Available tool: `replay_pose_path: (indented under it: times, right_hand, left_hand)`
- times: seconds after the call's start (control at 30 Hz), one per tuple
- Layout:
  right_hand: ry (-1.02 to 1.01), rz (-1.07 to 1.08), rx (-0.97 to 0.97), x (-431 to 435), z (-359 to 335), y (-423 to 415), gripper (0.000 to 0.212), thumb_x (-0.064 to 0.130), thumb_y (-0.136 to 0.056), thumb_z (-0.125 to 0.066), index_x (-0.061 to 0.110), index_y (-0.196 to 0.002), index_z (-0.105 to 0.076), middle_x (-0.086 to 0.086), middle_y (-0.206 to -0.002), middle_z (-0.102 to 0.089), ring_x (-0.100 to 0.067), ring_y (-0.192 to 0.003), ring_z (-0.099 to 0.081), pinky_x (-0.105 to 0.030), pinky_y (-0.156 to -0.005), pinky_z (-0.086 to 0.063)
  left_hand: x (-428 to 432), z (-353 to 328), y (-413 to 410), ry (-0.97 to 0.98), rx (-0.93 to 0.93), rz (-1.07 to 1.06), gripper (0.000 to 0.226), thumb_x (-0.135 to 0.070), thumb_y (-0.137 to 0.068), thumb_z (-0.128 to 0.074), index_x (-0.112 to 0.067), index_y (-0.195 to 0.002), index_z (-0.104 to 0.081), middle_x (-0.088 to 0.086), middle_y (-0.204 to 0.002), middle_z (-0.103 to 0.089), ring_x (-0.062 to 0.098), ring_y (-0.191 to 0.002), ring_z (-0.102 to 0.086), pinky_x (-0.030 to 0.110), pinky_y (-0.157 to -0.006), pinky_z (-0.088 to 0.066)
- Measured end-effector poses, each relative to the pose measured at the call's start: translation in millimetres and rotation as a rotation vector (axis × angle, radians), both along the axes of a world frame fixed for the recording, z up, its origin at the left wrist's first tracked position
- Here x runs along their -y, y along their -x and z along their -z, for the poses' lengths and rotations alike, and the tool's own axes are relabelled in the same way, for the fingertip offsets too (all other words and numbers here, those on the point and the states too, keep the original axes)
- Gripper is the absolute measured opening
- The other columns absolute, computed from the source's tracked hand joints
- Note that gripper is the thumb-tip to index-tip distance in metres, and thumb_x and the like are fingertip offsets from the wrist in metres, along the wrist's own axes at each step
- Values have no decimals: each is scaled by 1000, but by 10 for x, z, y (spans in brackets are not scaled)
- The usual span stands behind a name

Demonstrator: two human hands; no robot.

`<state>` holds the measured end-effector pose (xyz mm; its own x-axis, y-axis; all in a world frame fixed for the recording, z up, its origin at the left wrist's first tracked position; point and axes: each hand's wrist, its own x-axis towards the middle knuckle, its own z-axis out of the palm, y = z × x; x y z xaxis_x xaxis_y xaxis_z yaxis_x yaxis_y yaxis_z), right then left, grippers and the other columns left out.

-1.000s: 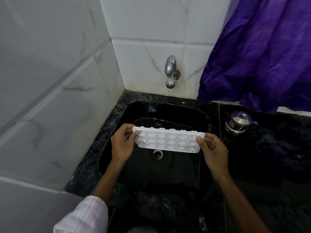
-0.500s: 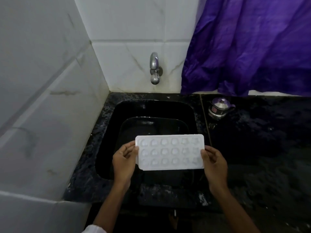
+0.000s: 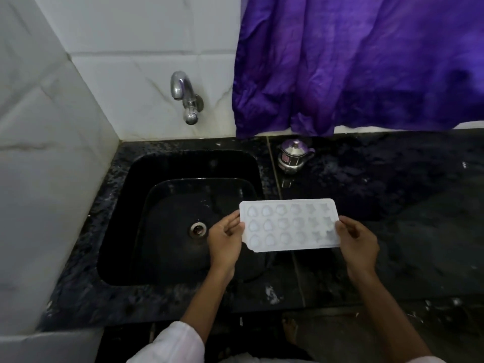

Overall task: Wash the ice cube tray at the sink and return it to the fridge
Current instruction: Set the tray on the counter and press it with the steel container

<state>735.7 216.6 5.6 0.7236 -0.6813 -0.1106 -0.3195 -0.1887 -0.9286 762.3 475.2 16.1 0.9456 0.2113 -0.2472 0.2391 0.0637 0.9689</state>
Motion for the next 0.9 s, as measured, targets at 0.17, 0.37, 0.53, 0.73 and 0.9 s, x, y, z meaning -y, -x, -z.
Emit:
replay_pose_path:
  times: [0.17, 0.37, 0.53, 0.73, 0.9]
  right_hand:
    - [37, 9, -41, 563, 45, -227, 25, 18, -92, -67, 14, -115, -71, -1, -105, -71, -11, -91, -63, -25, -86, -47]
    - [113, -106, -117, 1108, 143, -450, 26, 16, -93, -65, 9, -117, -70, -6, -107, -72, -11, -90, -60, -21, -85, -41]
    - [175, -176, -145, 1376, 272, -564, 26, 18, -92, -67, 10, -117, -71, -5, -106, -73, -11, -90, -63, -20, -87, -41]
    - [189, -229, -129, 1482, 389, -634, 26, 18, -91, -69, 8, -115, -72, -6, -104, -75, -9, -89, -64, -18, -87, -43]
    - [182, -197, -37, 1514, 415, -628, 28, 17, -91, -70, 7, -116, -70, -7, -107, -73, -12, -93, -67, -14, -83, -47]
  left_hand:
    - [574, 128, -197, -66, -25, 28, 34, -2, -93, -63, -15, -124, -67, -5, -112, -72, -3, -98, -67, 14, -81, -54]
    - [1071, 302, -467, -95, -110, -23, 31, -2, -93, -62, -13, -122, -68, -2, -112, -73, 0, -95, -68, 13, -77, -54]
    - [1304, 395, -582, -148, -161, -54, 30, 0, -92, -63, -10, -120, -69, -1, -110, -74, 5, -97, -68, 28, -95, -55]
    - [1418, 450, -599, -266, -138, -113, 28, 1, -91, -64, -11, -114, -72, -4, -102, -75, -4, -90, -67, 25, -94, -55]
    - [1412, 483, -592, -345, -87, -95, 28, -1, -91, -64, -12, -116, -72, -4, -107, -75, -5, -92, -67, 17, -92, -54]
